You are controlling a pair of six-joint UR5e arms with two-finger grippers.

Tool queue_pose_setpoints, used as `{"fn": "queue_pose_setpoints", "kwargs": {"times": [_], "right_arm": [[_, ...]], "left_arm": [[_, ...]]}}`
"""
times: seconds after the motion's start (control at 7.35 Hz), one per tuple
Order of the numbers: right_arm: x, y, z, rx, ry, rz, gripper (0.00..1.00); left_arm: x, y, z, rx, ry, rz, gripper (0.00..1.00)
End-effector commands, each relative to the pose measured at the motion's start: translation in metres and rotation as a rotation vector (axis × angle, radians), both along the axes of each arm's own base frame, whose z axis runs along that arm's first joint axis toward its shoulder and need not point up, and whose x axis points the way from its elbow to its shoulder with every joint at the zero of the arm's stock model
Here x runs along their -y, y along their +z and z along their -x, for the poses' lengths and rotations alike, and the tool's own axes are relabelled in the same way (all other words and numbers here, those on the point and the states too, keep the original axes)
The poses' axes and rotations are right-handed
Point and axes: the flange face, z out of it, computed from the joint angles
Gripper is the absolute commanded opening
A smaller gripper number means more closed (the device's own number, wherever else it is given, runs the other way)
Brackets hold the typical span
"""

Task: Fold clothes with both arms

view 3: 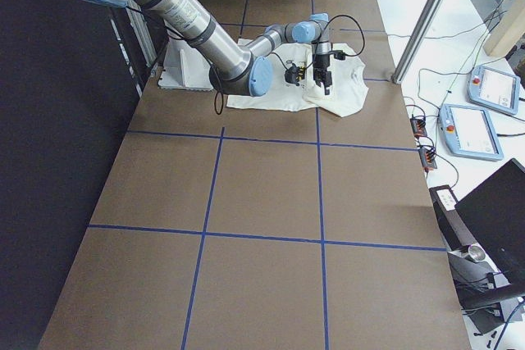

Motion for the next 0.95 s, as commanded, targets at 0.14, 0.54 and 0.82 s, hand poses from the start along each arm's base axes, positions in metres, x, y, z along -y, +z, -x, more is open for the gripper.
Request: {"fn": "queue_pose_setpoints", "kwargs": {"times": [0.14, 0.54, 0.82], "right_arm": [[0.013, 0.049, -0.087, -0.041, -0.059, -0.025, 1.00], [0.005, -0.002, -0.138, 0.341, -0.037, 0.005, 1.00], [-0.065, -0.013, -0.183, 0.547, 0.150, 0.024, 1.00]], "left_arm": [[0.000, -0.003, 0.000, -0.007, -0.007, 0.003, 1.00], [-0.014, -0.016, -0.008, -0.103, -0.125, 0.131, 1.00], [-0.098, -0.013, -0.040, -0.234, -0.199, 0.286, 1.00]]}}
